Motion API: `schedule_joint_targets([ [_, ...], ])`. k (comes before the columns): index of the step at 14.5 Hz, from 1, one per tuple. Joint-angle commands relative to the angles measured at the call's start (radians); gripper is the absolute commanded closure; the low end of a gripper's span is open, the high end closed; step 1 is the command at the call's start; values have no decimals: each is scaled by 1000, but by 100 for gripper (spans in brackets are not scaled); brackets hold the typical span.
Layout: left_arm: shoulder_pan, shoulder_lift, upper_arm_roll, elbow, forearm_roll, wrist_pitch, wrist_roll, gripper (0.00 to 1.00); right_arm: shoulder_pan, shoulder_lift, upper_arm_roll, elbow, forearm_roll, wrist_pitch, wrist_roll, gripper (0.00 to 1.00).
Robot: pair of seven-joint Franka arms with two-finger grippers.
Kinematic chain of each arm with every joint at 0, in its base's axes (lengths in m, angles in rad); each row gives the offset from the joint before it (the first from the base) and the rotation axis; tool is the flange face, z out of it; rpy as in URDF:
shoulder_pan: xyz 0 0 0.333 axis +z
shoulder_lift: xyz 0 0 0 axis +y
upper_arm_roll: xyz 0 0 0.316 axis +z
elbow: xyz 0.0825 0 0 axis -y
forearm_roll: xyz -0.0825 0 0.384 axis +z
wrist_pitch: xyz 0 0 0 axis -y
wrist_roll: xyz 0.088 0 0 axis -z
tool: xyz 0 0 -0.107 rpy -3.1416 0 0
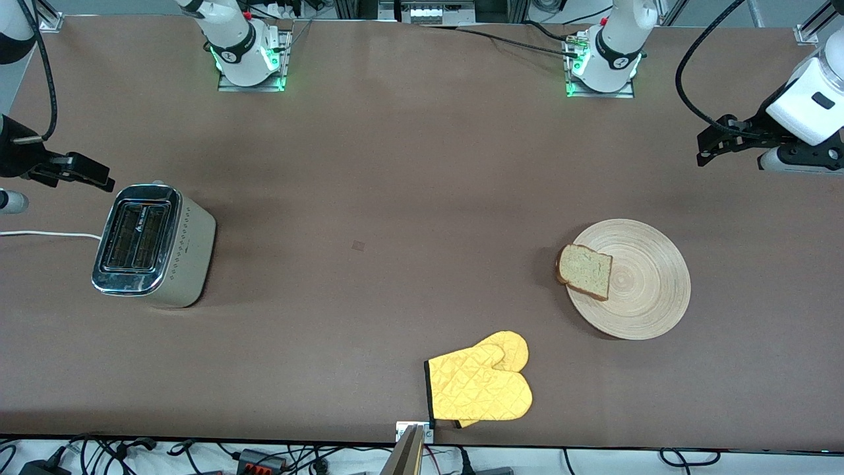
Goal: Move plate and put bread in toaster
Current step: 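Move the left gripper down beside the wooden plate's rim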
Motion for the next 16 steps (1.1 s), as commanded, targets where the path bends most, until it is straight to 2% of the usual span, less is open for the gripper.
schedule_joint_targets([
  [1, -1, -4, -3, 0, 21, -1, -8, 0, 4, 1, 1, 9, 0, -8, 7, 0],
  [9, -1, 22, -3, 0, 24, -13, -6, 0, 7, -1, 1, 9, 0, -8, 4, 0],
  [13, 0, 39, -2, 1, 19, -64, 0, 0, 5, -1, 1, 9, 0, -8, 2, 0],
  [16, 3, 85, 11, 3, 19, -151, 10, 0, 22, -1, 3, 11, 0, -9, 5, 0],
])
